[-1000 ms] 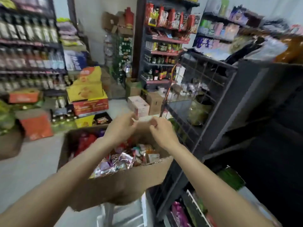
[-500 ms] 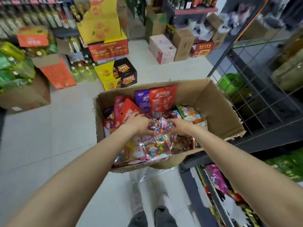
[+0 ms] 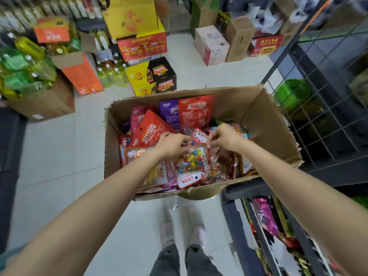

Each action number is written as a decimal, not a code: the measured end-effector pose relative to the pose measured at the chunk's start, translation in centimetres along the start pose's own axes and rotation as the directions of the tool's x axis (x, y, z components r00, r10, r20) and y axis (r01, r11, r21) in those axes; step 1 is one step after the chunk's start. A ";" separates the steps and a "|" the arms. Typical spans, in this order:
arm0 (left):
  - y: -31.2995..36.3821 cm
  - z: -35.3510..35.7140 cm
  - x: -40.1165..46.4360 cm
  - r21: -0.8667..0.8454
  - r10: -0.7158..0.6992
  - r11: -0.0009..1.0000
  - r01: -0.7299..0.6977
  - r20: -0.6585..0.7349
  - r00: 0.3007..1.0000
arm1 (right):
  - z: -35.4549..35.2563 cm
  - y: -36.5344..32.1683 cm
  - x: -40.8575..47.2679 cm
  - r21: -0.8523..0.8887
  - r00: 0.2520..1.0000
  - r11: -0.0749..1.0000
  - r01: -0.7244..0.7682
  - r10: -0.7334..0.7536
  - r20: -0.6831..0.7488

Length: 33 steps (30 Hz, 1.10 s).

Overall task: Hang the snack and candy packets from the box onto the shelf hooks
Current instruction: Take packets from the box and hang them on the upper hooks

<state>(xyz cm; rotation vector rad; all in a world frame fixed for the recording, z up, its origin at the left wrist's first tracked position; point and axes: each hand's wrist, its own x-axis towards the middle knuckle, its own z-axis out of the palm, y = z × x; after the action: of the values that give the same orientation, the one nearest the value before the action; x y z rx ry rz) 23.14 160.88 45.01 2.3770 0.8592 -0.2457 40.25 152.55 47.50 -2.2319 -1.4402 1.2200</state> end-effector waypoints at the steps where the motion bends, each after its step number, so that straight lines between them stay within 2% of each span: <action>1: 0.1 -0.5 -0.3 -0.120 0.000 0.993 -0.005 -0.041 0.999 | -1.0 -0.5 -0.2 0.057 0.998 0.998 0.038 -0.035 -0.053; 3: 0.5 -1.8 -0.9 -0.325 -0.025 0.946 -0.018 -0.127 0.992 | -2.1 -0.4 -1.3 0.168 0.984 0.975 0.143 -0.123 -0.128; 5: 1.4 -3.4 -1.7 -0.390 -0.042 0.920 -0.049 -0.221 0.974 | -3.3 -0.6 -2.4 0.326 0.966 0.920 0.219 -0.158 -0.204; 9: 4.8 -6.1 -3.3 -0.499 -0.109 0.855 -0.143 -0.442 0.890 | -5.6 -2.0 -4.0 0.475 0.898 0.793 0.381 -0.196 -0.393; 13: 8.0 -8.7 -4.6 -0.657 -0.222 0.710 -0.253 -0.550 0.805 | -7.0 -3.8 -6.5 0.785 0.881 0.450 0.427 -0.010 -0.473; 15: 9.8 -9.8 -5.4 -0.698 -0.273 0.659 -0.279 -0.567 0.777 | -7.5 -4.8 -9.0 0.862 0.902 0.293 0.414 -0.007 -0.432; 16: 10.7 -10.3 -5.7 -0.717 -0.302 0.636 -0.284 -0.570 0.764 | -7.6 -5.3 -10.6 0.888 0.922 0.260 0.380 -0.036 -0.385; 18: 12.5 -11.1 -6.6 -0.744 -0.345 0.596 -0.302 -0.577 0.740 | -7.7 -6.0 -13.9 0.905 0.947 0.279 0.321 -0.081 -0.310; 20: 14.2 -11.4 -7.8 -0.743 -0.360 0.587 -0.322 -0.596 0.718 | -7.5 -6.8 -17.4 0.878 0.939 0.333 0.343 -0.097 -0.330; 22: 15.9 -11.3 -9.3 -0.743 -0.360 0.573 -0.346 -0.607 0.709 | -6.8 -7.6 -20.6 0.821 0.903 0.395 0.413 -0.063 -0.425; 24: 17.6 -10.8 -11.2 -0.734 -0.318 0.564 -0.379 -0.616 0.721 | -6.1 -8.0 -23.4 0.758 0.837 0.447 0.475 0.036 -0.546; 28: 21.8 -9.9 -15.6 -0.730 -0.073 0.508 -0.458 -0.566 0.821 | -4.6 -7.8 -30.5 0.617 0.668 0.587 0.525 0.165 -0.726; 31: 26.0 -9.6 -19.3 -0.815 0.119 0.385 -0.433 -0.421 0.899 | -4.0 -7.0 -36.8 0.520 0.540 0.658 0.545 0.199 -0.818; 33: 29.3 -9.5 -22.2 -0.837 0.274 0.352 -0.420 -0.337 0.901 | -3.8 -6.3 -41.3 0.444 0.469 0.710 0.546 0.180 -0.865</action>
<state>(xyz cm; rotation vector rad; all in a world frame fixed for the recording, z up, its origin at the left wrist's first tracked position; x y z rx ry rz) 24.24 136.81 74.39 1.4420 0.3204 0.4866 31.64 122.17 75.07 -1.5892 -0.6008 0.2402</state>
